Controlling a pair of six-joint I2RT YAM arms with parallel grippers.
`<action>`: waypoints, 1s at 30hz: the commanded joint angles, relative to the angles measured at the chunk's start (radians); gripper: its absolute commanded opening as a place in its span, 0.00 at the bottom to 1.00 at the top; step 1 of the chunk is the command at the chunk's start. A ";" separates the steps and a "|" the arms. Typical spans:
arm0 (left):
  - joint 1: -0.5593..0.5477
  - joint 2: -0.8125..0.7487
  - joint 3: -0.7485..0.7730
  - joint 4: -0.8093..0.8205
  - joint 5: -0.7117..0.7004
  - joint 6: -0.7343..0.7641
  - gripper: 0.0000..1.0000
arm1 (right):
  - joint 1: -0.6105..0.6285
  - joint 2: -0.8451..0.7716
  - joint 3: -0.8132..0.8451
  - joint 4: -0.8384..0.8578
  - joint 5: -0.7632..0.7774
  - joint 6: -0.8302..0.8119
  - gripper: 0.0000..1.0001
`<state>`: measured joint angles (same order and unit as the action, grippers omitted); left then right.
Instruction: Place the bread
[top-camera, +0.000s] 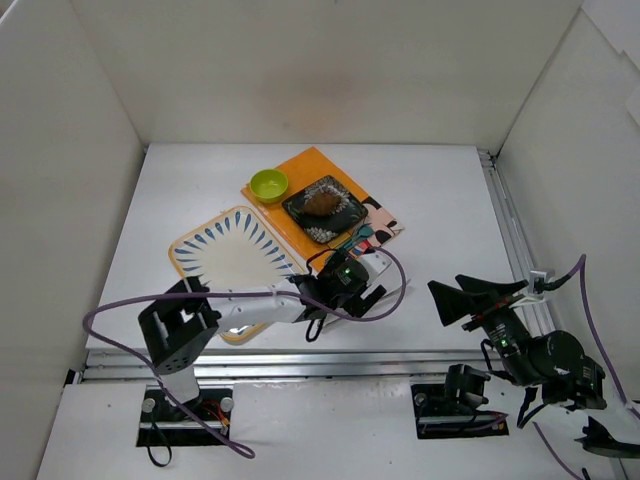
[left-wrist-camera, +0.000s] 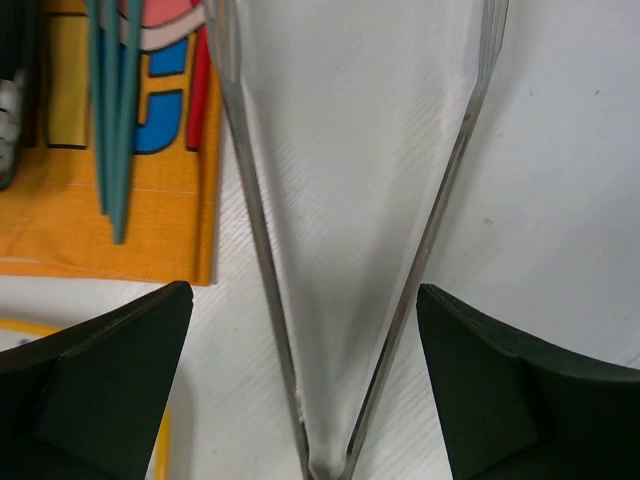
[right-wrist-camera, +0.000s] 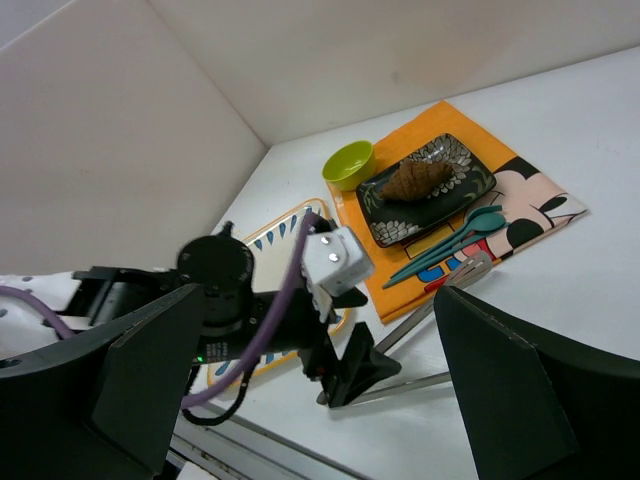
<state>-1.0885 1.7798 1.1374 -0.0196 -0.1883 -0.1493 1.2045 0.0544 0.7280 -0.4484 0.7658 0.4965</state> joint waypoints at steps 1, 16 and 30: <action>-0.022 -0.155 0.074 -0.055 -0.074 0.036 0.91 | 0.006 0.042 0.014 0.050 0.020 -0.010 0.98; -0.076 -0.778 -0.095 -0.224 -0.464 -0.016 0.99 | 0.004 0.068 0.025 0.048 -0.002 -0.012 0.98; -0.076 -1.206 -0.330 -0.203 -0.586 -0.035 0.99 | 0.004 0.147 0.040 0.050 -0.006 -0.010 0.98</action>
<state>-1.1595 0.5659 0.8146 -0.2371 -0.7273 -0.1677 1.2045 0.1516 0.7284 -0.4488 0.7639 0.4938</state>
